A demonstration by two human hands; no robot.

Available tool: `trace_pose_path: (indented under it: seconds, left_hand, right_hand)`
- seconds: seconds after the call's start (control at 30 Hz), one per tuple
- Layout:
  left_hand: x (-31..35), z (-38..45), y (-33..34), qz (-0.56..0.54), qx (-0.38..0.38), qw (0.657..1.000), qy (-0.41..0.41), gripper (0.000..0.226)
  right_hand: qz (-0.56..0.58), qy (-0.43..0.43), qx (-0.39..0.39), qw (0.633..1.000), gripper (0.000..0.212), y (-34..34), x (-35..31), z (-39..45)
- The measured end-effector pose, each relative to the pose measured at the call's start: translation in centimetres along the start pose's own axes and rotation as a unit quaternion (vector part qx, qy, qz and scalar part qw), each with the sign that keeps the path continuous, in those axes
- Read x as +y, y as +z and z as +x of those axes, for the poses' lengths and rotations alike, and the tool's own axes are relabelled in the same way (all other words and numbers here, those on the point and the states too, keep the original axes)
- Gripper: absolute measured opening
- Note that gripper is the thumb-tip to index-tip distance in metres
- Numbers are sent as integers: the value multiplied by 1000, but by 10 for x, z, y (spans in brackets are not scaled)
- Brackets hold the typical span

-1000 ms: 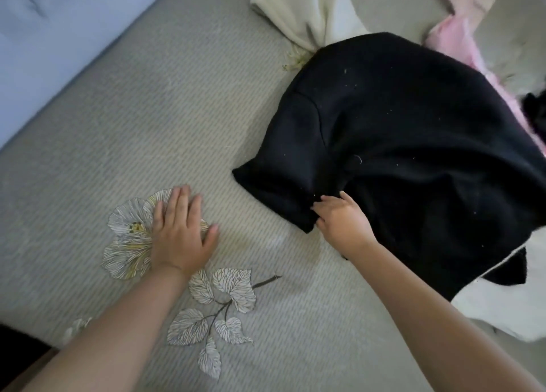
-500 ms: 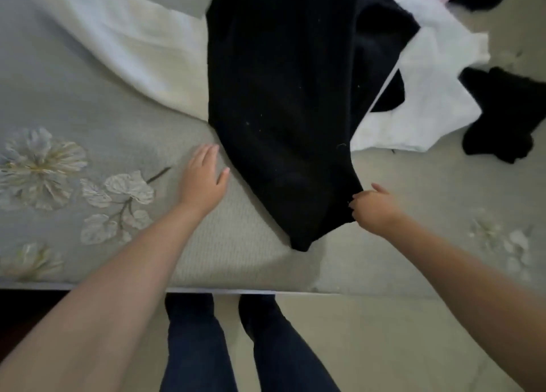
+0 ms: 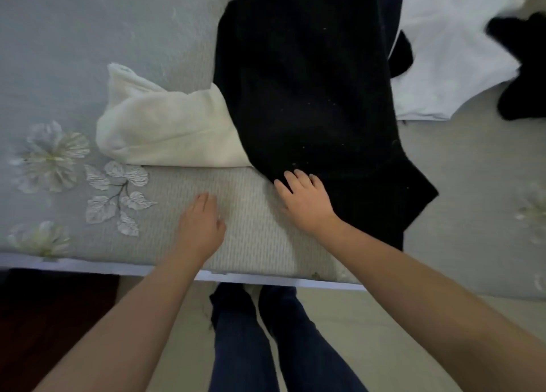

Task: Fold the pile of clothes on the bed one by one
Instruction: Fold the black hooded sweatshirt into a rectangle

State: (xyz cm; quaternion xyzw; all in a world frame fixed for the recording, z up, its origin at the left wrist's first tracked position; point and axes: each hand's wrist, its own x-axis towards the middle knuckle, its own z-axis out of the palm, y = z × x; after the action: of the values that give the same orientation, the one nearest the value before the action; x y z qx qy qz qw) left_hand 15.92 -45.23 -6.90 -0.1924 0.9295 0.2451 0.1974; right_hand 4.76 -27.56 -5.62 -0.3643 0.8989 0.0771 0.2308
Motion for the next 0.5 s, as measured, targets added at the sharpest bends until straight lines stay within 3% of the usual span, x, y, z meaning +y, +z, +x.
trace_pose_path:
  seconds: [0.1,0.2,0.33,0.5]
  left_hand:
    - [-34,-13,2,40,9,999,-32,55]
    - [-63,-15,9,83,6,996,-40,62]
    - [-78,-8,39,91,13,995,-35,70]
    - [-85,-5,59,96,36,994,-38,79]
  right_hand:
    - [19,73,3,997,59,11,-26,41]
    - [37,137,39,989,48,17,-27,64]
    - [21,99,94,990,26,19,-10,76]
    - [81,64,75,992,25,11,-14,36]
